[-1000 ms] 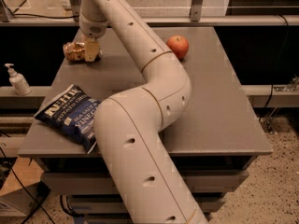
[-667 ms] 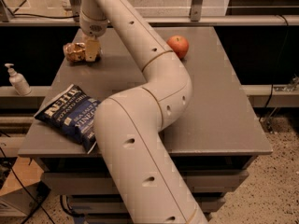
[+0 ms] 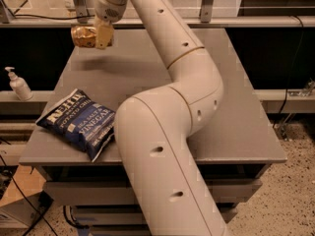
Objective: Place orange can upright
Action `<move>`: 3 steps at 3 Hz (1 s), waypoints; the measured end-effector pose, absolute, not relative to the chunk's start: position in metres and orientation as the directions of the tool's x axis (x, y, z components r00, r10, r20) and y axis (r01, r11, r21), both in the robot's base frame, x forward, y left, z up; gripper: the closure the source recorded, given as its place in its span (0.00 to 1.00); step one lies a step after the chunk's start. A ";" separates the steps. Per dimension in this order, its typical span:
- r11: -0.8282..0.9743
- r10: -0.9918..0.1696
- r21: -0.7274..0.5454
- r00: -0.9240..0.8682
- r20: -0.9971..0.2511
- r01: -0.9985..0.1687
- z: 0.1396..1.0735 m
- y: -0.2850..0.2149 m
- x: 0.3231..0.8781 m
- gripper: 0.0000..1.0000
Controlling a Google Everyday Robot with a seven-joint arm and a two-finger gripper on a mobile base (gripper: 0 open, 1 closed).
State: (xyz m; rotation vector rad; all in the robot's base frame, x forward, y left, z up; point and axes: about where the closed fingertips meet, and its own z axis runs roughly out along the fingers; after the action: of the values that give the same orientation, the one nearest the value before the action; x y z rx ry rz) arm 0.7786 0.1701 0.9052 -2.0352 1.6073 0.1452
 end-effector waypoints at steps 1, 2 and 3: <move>-0.056 -0.839 -0.371 0.245 -0.485 -0.927 0.937 0.140 0.778 1.00; 0.031 -0.784 -0.397 0.225 -0.579 -0.917 0.963 0.112 0.769 1.00; 0.135 -0.697 -0.436 0.227 -0.681 -0.890 0.999 0.077 0.746 1.00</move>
Offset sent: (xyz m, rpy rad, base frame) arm -0.0930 -0.1008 0.0369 0.4005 -0.0684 -0.1600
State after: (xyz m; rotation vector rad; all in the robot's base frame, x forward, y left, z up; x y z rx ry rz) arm 0.7465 0.0775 0.9994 -1.6102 1.5199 0.2731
